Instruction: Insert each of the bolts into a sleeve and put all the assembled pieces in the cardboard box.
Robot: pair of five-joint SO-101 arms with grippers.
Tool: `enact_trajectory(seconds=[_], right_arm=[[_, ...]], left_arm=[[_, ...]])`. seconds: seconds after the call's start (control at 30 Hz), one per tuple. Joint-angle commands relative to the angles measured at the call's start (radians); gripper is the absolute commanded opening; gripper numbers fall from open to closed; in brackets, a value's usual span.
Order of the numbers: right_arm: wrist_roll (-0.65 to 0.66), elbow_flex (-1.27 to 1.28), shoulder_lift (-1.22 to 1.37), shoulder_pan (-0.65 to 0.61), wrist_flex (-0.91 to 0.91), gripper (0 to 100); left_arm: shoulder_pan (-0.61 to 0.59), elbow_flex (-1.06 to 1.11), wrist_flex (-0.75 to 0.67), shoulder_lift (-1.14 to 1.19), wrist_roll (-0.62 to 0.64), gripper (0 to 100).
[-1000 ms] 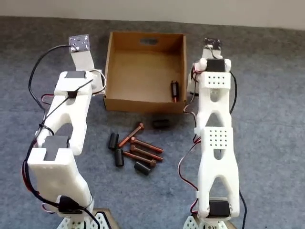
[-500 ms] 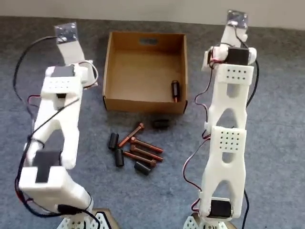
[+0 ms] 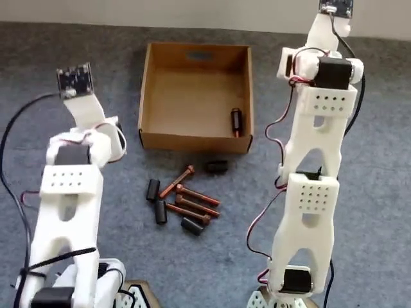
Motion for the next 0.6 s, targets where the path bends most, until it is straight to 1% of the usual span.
enact_trajectory(seconds=[0.0,0.1,0.2,0.3,0.4,0.57], right_arm=[[0.005,0.191,-0.189,-0.031,0.015,0.6],[0.005,0.470,-0.355,-0.059,0.012,0.6],[0.012,0.716,-0.492,-0.105,0.007,0.6],[0.014,0.894,-0.587,-0.157,0.005,0.6],[0.023,1.063,-0.661,-0.214,-0.033,0.6],[0.091,1.457,-0.776,-0.283,-0.217,0.6]], left_arm=[[-0.007,0.182,-0.222,-0.087,-0.008,1],[-0.007,0.311,-0.351,-0.131,-0.008,1],[-0.007,0.400,-0.413,-0.168,-0.008,1],[-0.005,0.449,-0.439,-0.185,-0.008,1],[-0.005,0.461,-0.453,-0.185,-0.008,1],[-0.005,0.483,-0.453,-0.183,-0.008,1]])
